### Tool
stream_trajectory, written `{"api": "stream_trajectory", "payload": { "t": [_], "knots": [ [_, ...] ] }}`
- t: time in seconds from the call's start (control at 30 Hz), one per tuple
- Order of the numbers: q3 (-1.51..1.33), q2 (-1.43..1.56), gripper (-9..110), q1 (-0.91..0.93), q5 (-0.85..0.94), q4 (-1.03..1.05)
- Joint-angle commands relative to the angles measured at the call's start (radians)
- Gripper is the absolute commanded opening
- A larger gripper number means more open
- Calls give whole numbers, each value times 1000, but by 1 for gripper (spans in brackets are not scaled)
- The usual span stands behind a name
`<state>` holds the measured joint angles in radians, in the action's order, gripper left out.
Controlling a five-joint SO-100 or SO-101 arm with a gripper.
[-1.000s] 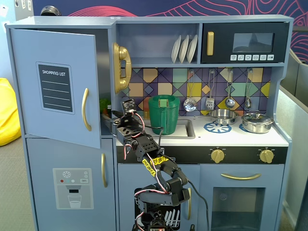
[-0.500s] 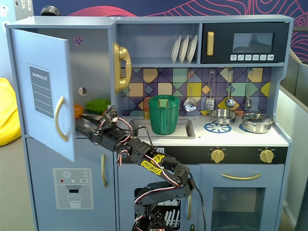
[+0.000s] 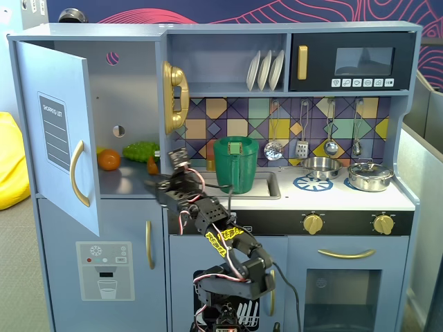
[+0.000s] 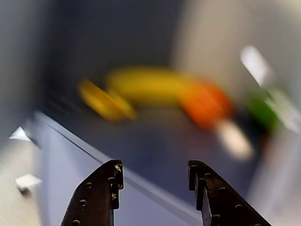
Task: Open the left cabinet door
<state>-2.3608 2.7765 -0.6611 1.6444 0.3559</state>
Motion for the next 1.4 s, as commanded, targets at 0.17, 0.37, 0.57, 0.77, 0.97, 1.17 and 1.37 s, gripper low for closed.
{"api": "stream_trajectory", "payload": {
  "t": [0.17, 0.37, 0.57, 0.77, 0.97, 1.17, 1.37],
  "knots": [
    [-153, 41, 9, 511, -247, 422],
    [-451, 264, 6, 603, -265, 672],
    [-589, 359, 4, 657, -345, 897],
    [-637, 400, 1, 658, -368, 1020],
    [-637, 402, 1, 646, -324, 1150],
    [-637, 402, 4, 672, -360, 1147],
    [-637, 402, 4, 673, -360, 1147]
  ]
}}
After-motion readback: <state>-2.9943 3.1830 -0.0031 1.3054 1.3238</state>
